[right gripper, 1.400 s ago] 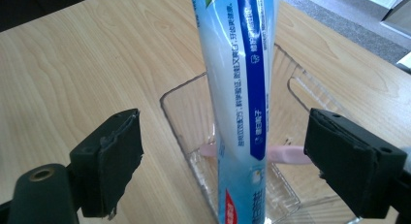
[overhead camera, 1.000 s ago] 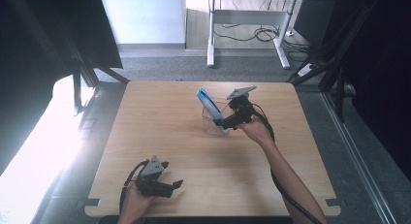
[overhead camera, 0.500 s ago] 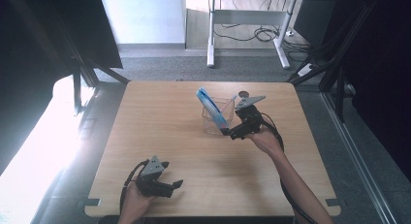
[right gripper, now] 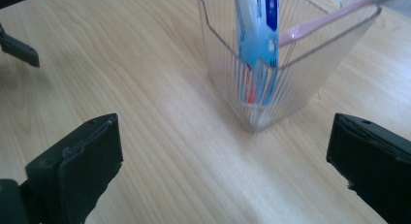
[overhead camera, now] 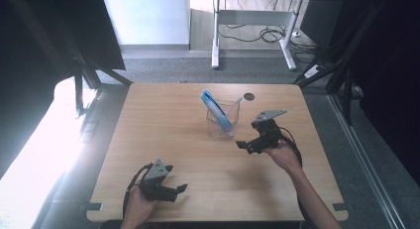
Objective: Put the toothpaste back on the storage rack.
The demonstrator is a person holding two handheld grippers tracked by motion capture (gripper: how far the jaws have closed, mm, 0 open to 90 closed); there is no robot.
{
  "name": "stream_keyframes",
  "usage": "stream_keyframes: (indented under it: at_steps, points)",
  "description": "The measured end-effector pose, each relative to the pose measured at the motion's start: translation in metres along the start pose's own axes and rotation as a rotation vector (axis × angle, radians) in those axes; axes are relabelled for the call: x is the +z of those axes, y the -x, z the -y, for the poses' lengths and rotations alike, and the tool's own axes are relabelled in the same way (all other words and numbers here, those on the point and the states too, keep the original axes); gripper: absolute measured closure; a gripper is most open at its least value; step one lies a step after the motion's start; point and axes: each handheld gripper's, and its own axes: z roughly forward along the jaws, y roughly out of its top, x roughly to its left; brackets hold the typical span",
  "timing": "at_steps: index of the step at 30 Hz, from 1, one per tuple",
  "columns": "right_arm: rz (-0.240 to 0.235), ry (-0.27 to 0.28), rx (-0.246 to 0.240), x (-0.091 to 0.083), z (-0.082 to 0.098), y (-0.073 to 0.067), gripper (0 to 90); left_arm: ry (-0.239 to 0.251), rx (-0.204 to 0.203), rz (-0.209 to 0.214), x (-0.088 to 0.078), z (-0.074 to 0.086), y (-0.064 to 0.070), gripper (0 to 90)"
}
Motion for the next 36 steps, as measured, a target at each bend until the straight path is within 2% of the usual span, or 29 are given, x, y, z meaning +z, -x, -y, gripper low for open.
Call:
stream_keyframes:
  at_steps: [12,21,27,32,36]
  points:
    - [0.028,0.004,0.050,-0.021,0.040,-0.008,0.0,-0.006,0.001,-0.006,0.000,0.000,0.000,13.0]
    - [0.078,-0.039,0.050,-0.030,0.071,-0.016,0.0,-0.027,-0.008,-0.019,0.002,0.001,-0.002,13.1]
    - [0.086,-0.020,0.070,-0.039,0.090,-0.024,0.0,-0.040,-0.023,-0.039,0.002,0.003,-0.005,13.1]
    - [0.084,-0.029,0.086,-0.041,0.111,-0.027,0.0,-0.038,-0.024,-0.054,0.001,0.002,-0.005,13.1]
    - [0.106,-0.035,0.089,-0.042,0.125,-0.027,0.0,-0.039,-0.022,-0.058,0.001,0.002,-0.005,13.1]
